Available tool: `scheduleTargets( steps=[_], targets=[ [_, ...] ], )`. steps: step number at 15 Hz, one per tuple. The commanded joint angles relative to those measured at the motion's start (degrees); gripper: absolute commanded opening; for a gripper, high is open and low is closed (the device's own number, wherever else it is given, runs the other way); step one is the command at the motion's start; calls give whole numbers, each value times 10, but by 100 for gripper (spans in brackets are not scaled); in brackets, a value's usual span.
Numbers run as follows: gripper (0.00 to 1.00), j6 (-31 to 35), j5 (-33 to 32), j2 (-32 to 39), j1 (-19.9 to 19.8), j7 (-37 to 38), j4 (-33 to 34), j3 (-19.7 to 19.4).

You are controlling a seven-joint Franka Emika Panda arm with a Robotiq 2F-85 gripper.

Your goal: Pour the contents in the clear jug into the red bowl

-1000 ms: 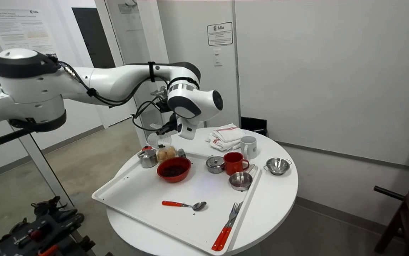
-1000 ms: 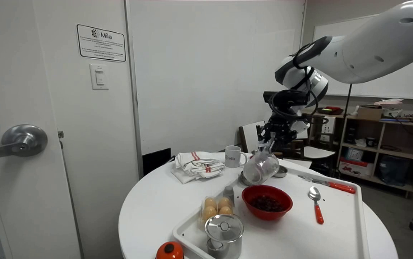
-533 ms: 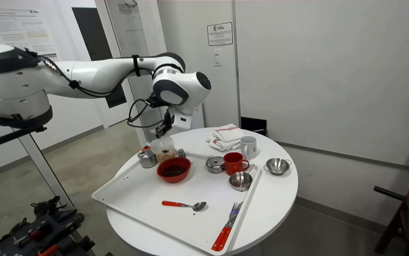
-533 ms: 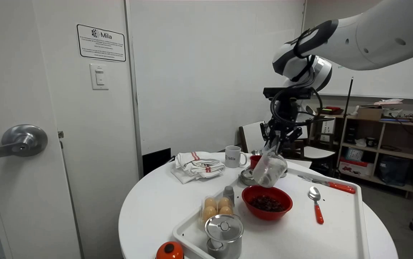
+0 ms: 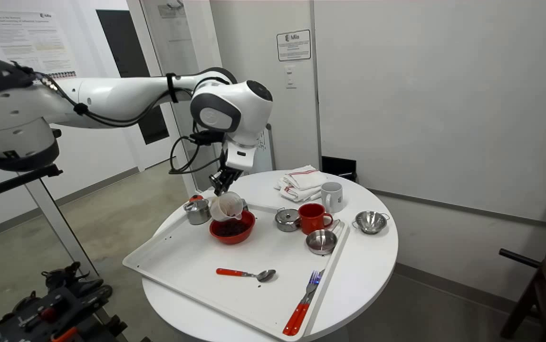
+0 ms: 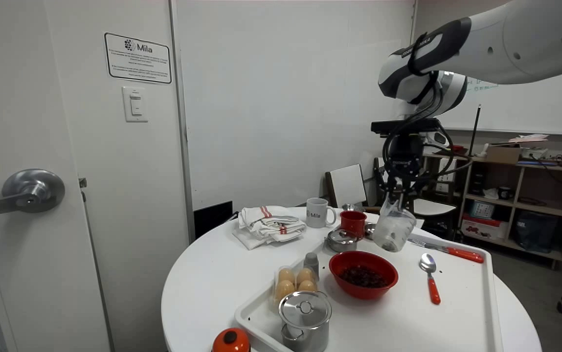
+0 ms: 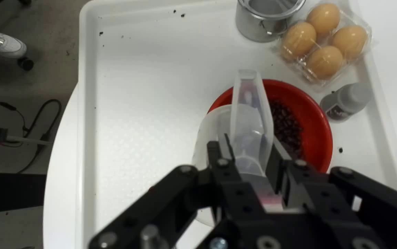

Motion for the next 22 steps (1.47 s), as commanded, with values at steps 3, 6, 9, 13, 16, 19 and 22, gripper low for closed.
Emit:
scheduleTargets(
  steps=[3,6,9,13,16,19,22],
  targets=[
    [7,86,-18,-8,21,7,-57,-5],
    [7,150,-6,-15,16,28,-65,7],
    [7,219,-4,-24,12,58,-65,20],
    [7,294,-19,-40,11,100,-53,39],
    [7,319,-35,-49,12,123,-43,55],
    [7,318,-50,-55,12,125,-30,72],
    [7,313,-63,-61,13,124,-20,85]
  ],
)
